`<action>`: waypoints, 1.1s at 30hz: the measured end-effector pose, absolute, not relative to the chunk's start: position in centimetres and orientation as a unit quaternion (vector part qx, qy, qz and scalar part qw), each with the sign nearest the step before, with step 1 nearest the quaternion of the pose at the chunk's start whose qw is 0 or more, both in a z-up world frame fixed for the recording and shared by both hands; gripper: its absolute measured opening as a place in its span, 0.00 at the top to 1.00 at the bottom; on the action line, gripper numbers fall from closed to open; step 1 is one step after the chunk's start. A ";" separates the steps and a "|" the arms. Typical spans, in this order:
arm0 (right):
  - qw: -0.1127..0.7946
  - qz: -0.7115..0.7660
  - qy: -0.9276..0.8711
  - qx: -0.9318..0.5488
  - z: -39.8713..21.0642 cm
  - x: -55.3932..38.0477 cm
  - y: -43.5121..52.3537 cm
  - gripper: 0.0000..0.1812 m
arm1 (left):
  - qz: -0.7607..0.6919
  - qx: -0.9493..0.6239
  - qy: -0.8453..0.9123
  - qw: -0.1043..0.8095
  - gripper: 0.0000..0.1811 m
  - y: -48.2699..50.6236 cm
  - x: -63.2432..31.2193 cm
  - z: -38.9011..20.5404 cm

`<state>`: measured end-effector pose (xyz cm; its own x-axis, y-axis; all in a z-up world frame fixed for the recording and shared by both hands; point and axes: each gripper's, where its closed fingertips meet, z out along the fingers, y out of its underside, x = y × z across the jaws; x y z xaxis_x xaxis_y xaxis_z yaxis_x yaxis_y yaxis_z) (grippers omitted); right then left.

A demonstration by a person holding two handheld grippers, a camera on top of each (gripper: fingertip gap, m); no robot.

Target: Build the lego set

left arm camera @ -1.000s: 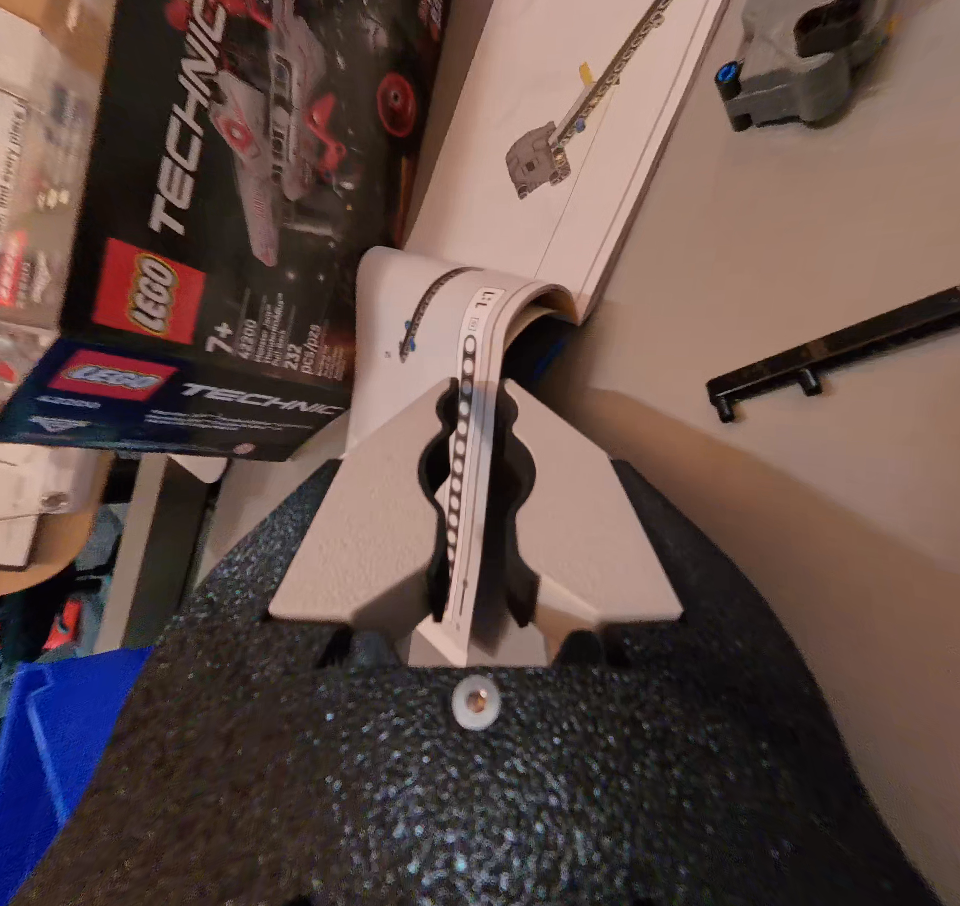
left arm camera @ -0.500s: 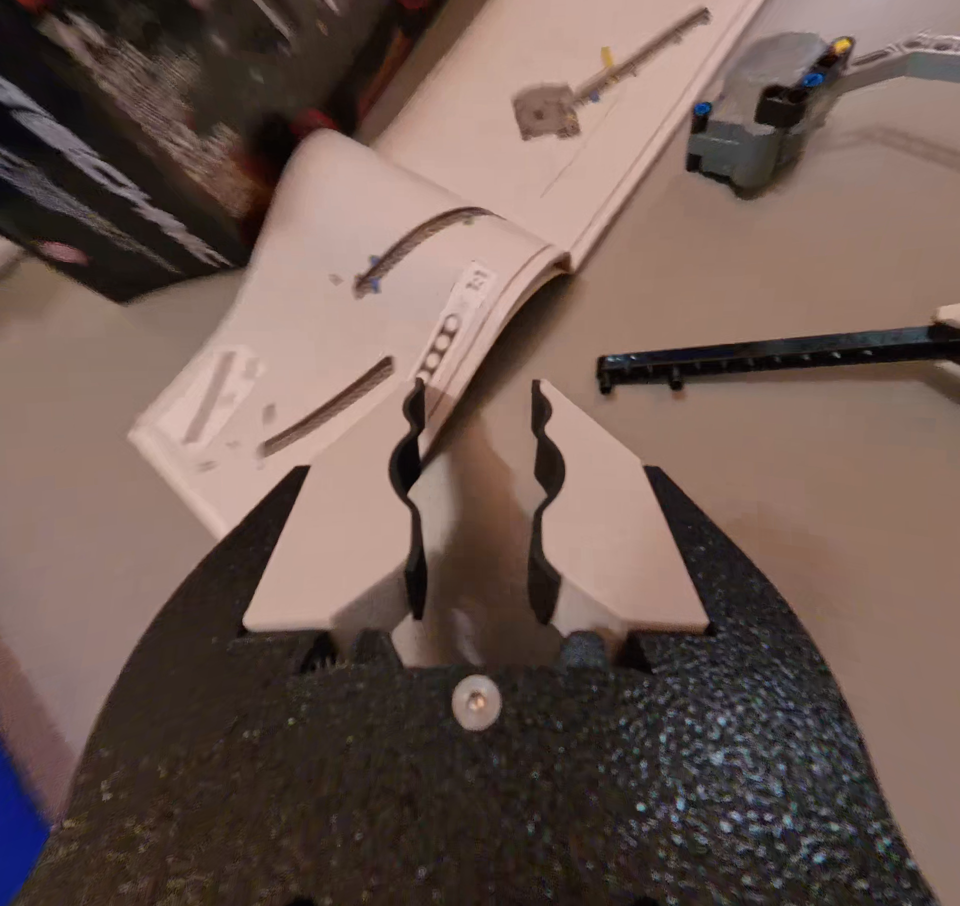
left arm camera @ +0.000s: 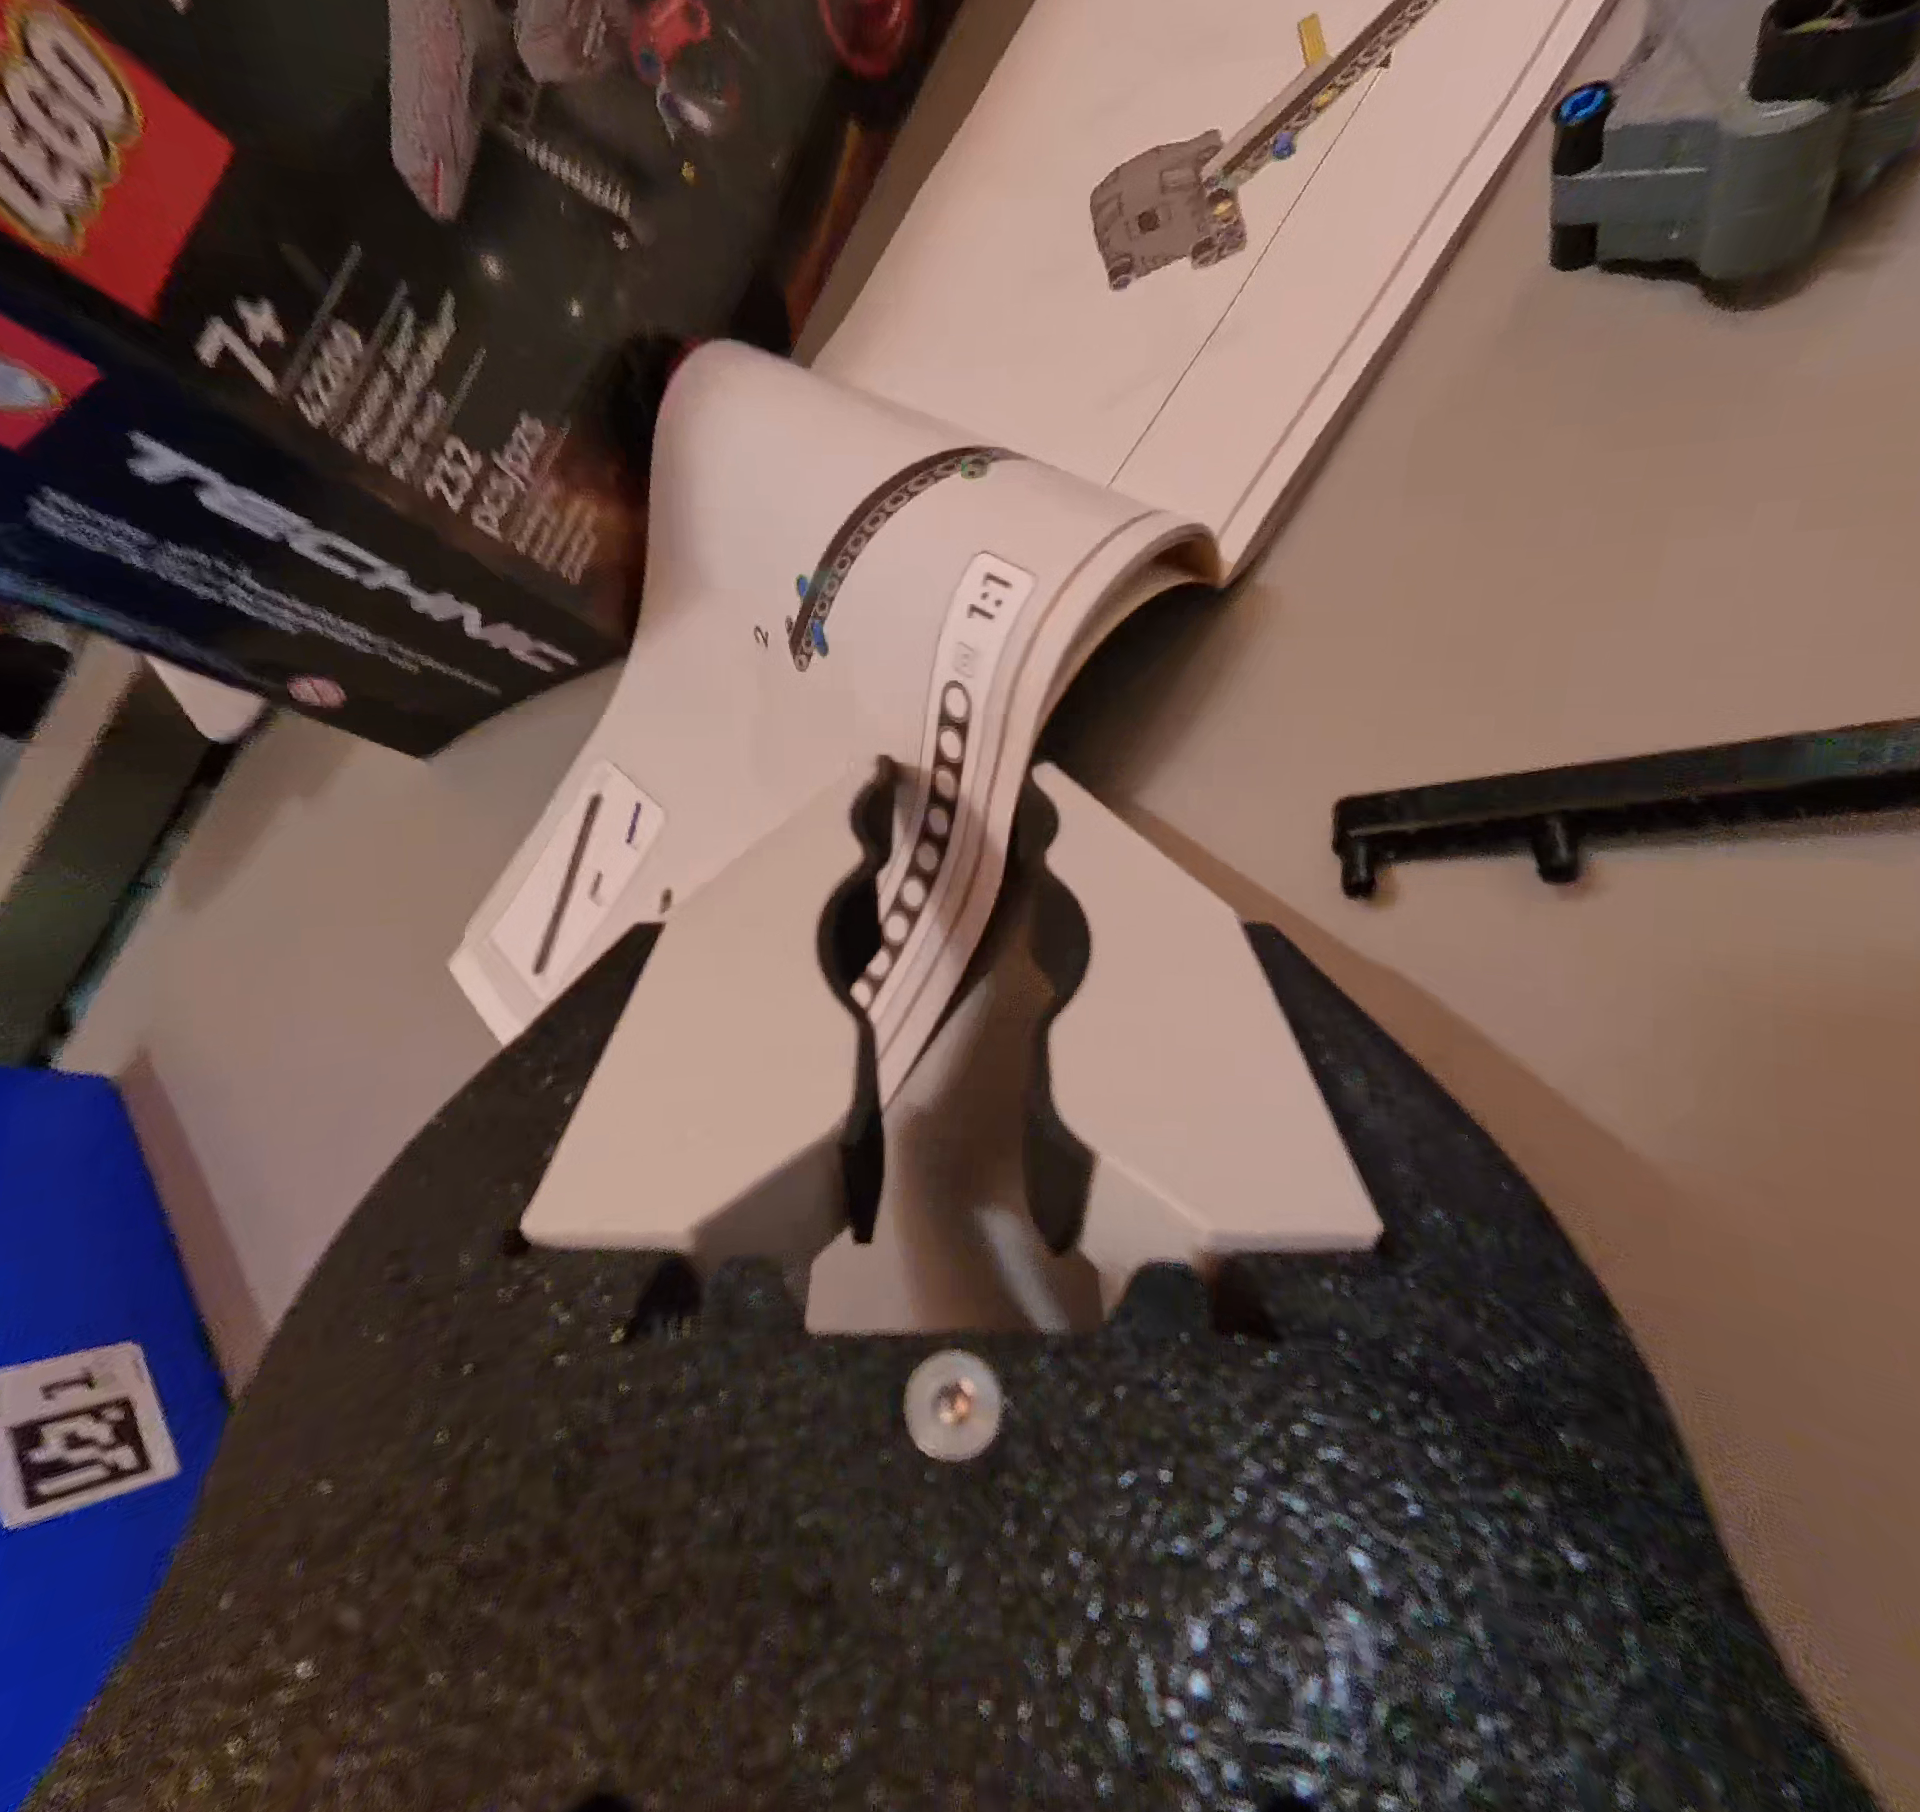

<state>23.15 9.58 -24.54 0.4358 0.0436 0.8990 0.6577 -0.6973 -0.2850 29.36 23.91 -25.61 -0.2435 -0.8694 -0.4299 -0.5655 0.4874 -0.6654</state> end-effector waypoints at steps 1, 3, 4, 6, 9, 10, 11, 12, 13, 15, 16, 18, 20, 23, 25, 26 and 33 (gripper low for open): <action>0.319 -0.482 -0.223 -0.785 -24.5 23.2 9.6 0.97 | -0.186 -0.458 0.769 0.406 0.91 23.6 29.7 -25.5; 0.319 -0.482 -0.223 -0.785 -24.5 23.2 9.6 0.97 | -0.170 -0.458 0.776 0.398 0.90 23.4 30.1 -25.8; 0.319 -0.481 -0.222 -0.786 -24.5 23.2 9.5 0.97 | -0.169 -0.465 0.773 0.397 0.86 23.4 30.3 -25.6; 0.319 -0.481 -0.223 -0.785 -24.5 23.1 9.5 0.97 | -0.194 -0.458 0.767 0.406 0.88 23.0 31.2 -24.8; 0.321 -0.479 -0.222 -0.786 -24.5 23.1 9.5 0.97 | -0.182 -0.448 0.782 0.393 0.89 23.0 32.0 -25.2; 0.321 -0.479 -0.222 -0.786 -24.5 23.1 9.6 0.97 | -0.172 -0.441 0.789 0.392 0.89 23.2 32.2 -25.4; 0.322 -0.479 -0.222 -0.786 -24.5 23.1 9.5 0.97 | -0.161 -0.432 0.795 0.394 0.89 23.5 32.4 -25.4; 0.322 -0.478 -0.222 -0.786 -24.5 23.1 9.5 0.97 | -0.151 -0.422 0.802 0.396 0.89 23.7 32.6 -25.3; 0.322 -0.478 -0.221 -0.787 -24.5 23.1 9.5 0.97 | -0.144 -0.413 0.806 0.400 0.89 24.0 32.8 -25.2; 0.322 -0.478 -0.221 -0.786 -24.5 23.1 9.5 0.97 | -0.131 -0.411 0.804 0.408 0.89 24.9 33.1 -24.9; 0.322 -0.478 -0.221 -0.787 -24.5 23.1 9.5 0.97 | -0.132 -0.417 0.802 0.407 0.87 25.2 33.1 -24.8; 0.322 -0.478 -0.221 -0.787 -24.5 23.2 9.5 0.97 | -0.146 -0.435 0.794 0.400 0.84 25.5 32.7 -24.8; 0.322 -0.478 -0.221 -0.786 -24.5 23.2 9.5 0.97 | -0.159 -0.461 0.781 0.391 0.84 25.7 31.9 -24.9; 0.322 -0.478 -0.221 -0.787 -24.5 23.2 9.5 0.97 | -0.209 -0.513 0.756 0.348 0.82 24.8 30.2 -25.5; 0.323 -0.478 -0.221 -0.787 -24.5 23.1 9.5 0.97 | -0.238 -0.525 0.746 0.333 0.81 24.0 29.2 -25.4; 0.323 -0.478 -0.221 -0.787 -24.5 23.1 9.5 0.97 | -0.249 -0.519 0.748 0.329 0.80 23.5 28.8 -25.2; 0.323 -0.476 -0.215 -0.789 -24.5 23.2 9.4 0.97 | -0.322 -0.468 0.776 0.275 0.74 19.1 27.8 -24.9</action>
